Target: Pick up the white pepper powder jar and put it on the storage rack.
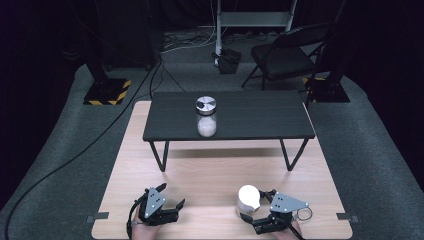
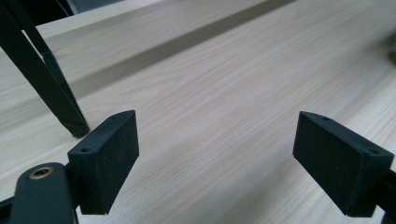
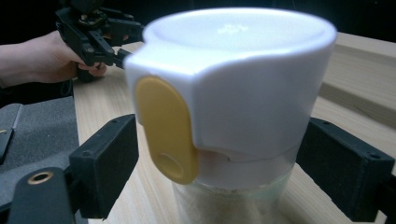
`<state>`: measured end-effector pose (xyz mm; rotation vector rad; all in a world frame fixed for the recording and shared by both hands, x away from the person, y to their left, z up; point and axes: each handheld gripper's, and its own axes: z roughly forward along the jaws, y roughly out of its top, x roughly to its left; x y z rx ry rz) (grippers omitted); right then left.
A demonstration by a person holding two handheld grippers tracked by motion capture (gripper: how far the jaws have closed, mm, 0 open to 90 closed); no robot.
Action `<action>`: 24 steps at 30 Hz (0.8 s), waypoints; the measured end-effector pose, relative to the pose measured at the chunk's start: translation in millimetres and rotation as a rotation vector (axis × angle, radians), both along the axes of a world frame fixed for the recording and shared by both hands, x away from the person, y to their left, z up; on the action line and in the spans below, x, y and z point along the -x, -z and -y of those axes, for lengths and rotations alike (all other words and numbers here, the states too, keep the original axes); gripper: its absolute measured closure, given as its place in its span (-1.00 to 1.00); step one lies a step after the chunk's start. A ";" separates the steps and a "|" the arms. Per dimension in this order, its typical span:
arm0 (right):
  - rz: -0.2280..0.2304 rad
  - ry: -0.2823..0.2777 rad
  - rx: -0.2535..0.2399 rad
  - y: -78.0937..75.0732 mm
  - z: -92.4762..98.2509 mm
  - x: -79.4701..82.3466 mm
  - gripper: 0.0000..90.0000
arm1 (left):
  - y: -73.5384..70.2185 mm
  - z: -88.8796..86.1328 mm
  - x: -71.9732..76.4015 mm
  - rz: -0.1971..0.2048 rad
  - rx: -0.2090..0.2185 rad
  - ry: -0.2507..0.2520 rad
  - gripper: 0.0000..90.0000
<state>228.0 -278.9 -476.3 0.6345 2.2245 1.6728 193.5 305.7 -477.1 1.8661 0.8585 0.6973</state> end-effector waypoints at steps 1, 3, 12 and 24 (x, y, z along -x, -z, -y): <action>-0.001 0.005 0.002 0.6 -0.8 0.1 -0.69 | 0.0 0.1 0.0 0.000 -0.001 0.000 -0.69; -0.006 0.017 0.001 2.1 -2.4 0.6 -0.67 | 0.1 0.1 0.0 0.000 0.000 0.000 -0.68; 0.013 0.047 0.003 5.4 -6.7 4.3 -0.44 | 0.0 0.1 0.0 0.001 -0.002 0.001 -0.68; 0.025 0.070 0.026 -1.1 -13.5 10.6 -0.33 | -0.1 0.0 -0.2 0.000 -0.001 0.002 -0.68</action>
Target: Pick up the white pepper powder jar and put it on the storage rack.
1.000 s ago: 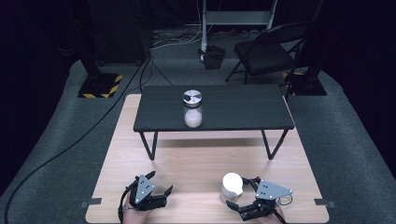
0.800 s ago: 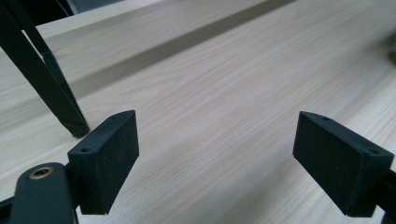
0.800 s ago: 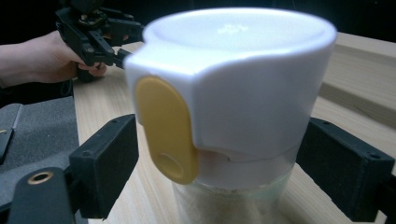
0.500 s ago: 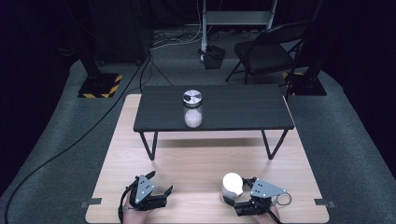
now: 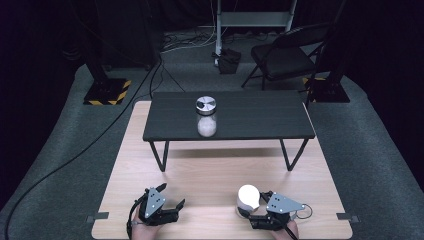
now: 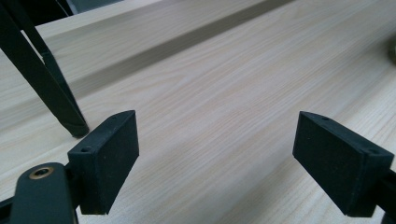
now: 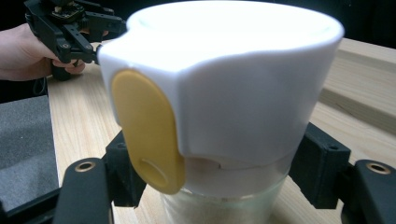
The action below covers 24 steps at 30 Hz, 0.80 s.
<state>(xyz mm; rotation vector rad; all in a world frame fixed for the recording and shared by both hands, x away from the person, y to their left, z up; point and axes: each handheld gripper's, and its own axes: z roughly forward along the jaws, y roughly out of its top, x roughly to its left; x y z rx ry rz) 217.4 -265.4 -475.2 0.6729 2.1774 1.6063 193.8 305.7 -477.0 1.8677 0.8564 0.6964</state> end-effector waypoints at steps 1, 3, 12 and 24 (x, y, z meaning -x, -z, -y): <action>-0.007 0.002 -0.001 -1.0 0.3 -0.3 -0.33 | 0.1 0.0 0.0 0.000 0.000 0.000 -0.68; -0.012 0.005 -0.003 -2.4 0.8 -0.2 -0.33 | 0.1 0.0 0.0 0.001 0.000 0.001 -0.68; -0.003 0.021 -0.028 -15.6 8.8 4.0 -0.33 | 0.0 0.0 0.1 0.001 -0.001 0.000 -0.68; 0.020 0.058 -0.058 -40.7 21.2 9.5 -0.33 | -0.2 0.7 0.2 0.001 -0.004 0.000 -0.69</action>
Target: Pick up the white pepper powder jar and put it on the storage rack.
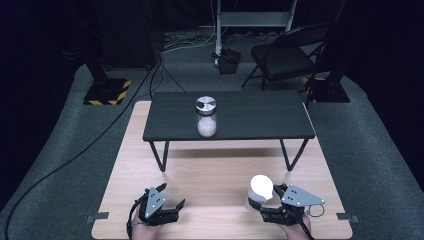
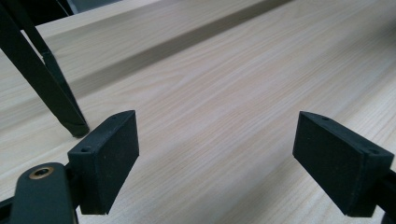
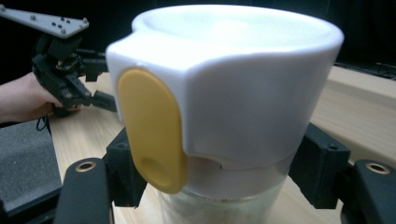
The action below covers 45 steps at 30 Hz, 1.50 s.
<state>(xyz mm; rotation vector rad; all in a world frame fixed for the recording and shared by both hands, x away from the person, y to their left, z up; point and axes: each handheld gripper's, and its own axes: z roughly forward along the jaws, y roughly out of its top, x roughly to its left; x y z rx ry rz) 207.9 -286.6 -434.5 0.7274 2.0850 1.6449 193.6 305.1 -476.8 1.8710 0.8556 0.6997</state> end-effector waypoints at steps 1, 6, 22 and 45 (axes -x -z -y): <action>0.003 0.001 0.001 -3.4 0.5 -0.6 -0.33 | 0.1 0.1 0.2 0.001 -0.001 0.000 -0.69; 0.023 0.013 0.001 -22.7 2.0 -4.0 -0.33 | 0.0 0.1 0.0 0.000 0.000 0.000 -0.69; 0.021 0.063 -0.006 -72.1 1.2 -22.4 -0.33 | 0.0 0.1 0.1 0.000 -0.001 0.000 -0.68; 0.050 0.165 -0.018 -129.6 -7.4 -43.5 -0.33 | -0.6 0.8 0.0 -0.001 -0.007 0.003 -0.68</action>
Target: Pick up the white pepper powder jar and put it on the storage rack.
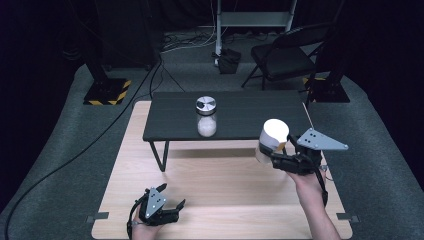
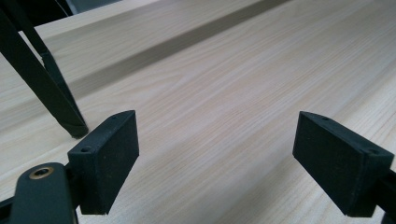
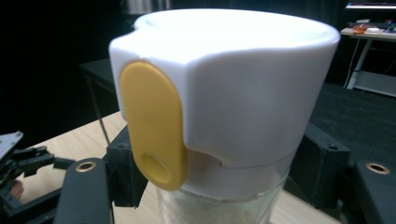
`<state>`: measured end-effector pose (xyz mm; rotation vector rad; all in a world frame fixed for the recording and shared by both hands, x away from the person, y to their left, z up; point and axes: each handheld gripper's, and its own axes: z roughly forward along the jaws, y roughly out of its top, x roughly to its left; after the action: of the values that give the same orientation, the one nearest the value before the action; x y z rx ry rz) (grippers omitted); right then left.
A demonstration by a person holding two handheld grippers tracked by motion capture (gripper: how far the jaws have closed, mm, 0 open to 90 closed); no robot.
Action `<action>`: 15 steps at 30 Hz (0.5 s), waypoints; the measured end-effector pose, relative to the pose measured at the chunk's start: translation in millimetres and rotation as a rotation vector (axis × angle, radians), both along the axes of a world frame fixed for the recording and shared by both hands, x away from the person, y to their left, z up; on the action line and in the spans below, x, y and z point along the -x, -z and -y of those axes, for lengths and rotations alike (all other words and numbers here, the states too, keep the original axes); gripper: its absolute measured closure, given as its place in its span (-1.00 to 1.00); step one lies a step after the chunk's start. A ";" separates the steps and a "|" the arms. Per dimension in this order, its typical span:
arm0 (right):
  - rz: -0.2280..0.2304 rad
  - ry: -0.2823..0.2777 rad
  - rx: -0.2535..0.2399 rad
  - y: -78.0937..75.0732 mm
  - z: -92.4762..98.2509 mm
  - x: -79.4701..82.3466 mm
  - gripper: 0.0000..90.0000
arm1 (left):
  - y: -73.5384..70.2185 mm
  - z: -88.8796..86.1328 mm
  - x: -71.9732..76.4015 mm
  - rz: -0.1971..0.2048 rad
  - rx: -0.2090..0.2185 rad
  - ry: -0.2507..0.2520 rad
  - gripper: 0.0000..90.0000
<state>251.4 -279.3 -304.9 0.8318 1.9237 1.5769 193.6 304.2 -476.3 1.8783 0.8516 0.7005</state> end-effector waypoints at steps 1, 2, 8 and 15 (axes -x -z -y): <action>0.000 0.005 0.000 -2.7 -1.3 -0.8 -0.33 | 0.0 -0.1 0.0 0.000 0.000 0.000 -0.68; 0.004 0.013 0.004 -5.8 -3.2 -1.2 -0.33 | 0.0 -0.2 0.0 0.000 0.000 0.001 -0.69; 0.014 0.028 -0.006 -17.5 -7.4 -3.8 -0.33 | -0.3 0.1 -0.2 -0.001 -0.002 0.001 -0.68; 0.023 0.061 -0.019 -25.4 -10.8 -9.1 -0.33 | -0.4 0.1 -0.2 -0.001 -0.003 0.002 -0.68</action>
<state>260.4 -268.5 -279.5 0.8681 1.8520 1.5648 193.8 304.1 -475.9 1.8819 0.8500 0.7002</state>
